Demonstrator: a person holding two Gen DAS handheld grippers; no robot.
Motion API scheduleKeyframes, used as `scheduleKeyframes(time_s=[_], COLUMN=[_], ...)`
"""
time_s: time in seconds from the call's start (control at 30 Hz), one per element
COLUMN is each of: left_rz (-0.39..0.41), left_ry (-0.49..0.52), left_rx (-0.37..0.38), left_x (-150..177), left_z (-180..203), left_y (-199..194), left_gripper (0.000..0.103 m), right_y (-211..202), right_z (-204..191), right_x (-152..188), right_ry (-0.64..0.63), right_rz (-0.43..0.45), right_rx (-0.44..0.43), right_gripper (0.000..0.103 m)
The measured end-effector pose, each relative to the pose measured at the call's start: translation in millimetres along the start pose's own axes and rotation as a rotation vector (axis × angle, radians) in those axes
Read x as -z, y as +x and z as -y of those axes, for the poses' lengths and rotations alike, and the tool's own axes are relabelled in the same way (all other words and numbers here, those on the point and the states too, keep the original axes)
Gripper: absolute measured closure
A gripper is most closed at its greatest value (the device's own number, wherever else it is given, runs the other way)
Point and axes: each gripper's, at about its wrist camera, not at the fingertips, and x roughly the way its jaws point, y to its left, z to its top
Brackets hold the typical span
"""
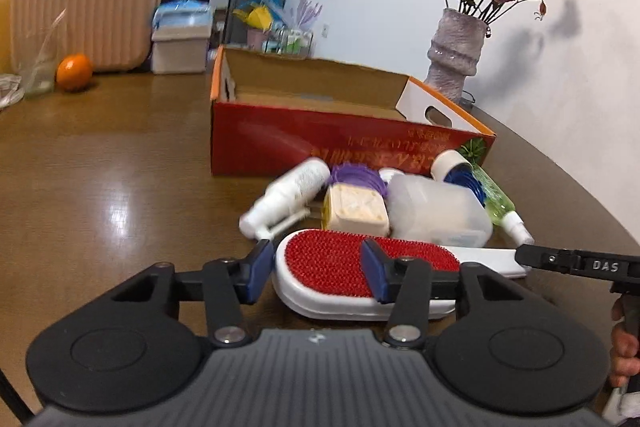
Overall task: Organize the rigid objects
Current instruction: 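Close the left gripper on the brush head while the right gripper closes on the handle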
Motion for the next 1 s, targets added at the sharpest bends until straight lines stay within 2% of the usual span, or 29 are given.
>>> scheduleKeyframes(time_s=[0.1, 0.23, 0.4, 0.63, 0.8, 0.9, 1.0], left_rz=[-0.021, 0.013, 0.098, 0.227, 0.274, 0.285, 0.304], left_ry=[-0.034, -0.061, -0.046, -0.006, 0.008, -0.003, -0.008], left_rx=[-0.001, 0.007, 0.006, 0.006, -0.001, 0.010, 0.014], left_x=[11.3, 32.6, 50.7, 48.3, 28.3, 2.9, -36.8], left_z=[3.4, 10.2, 25.3, 45.9, 50.1, 46.7, 40.8], left_y=[-19.1, -56.2, -105.0, -156.9, -159.8, -148.4, -125.0], left_gripper=[0.055, 0.055, 0.055, 0.055, 0.055, 0.055, 0.055], right_y=[-12.3, -39.4, -77.2, -134.8, -145.4, -138.1, -118.9], right_z=[-5.3, -9.9, -19.7, -41.7, -49.5, -54.1, -58.5], right_x=[7.0, 26.7, 43.0, 41.6, 23.9, -3.0, -42.2], right_ry=[-0.019, -0.016, -0.015, -0.063, -0.092, -0.126, -0.154], right_rz=[0.003, 0.017, 0.071, 0.200, 0.239, 0.264, 0.282], right_rx=[0.006, -0.009, -0.022, -0.046, -0.051, -0.047, -0.044], right_gripper=[0.083, 0.083, 0.083, 0.083, 0.083, 0.083, 0.083])
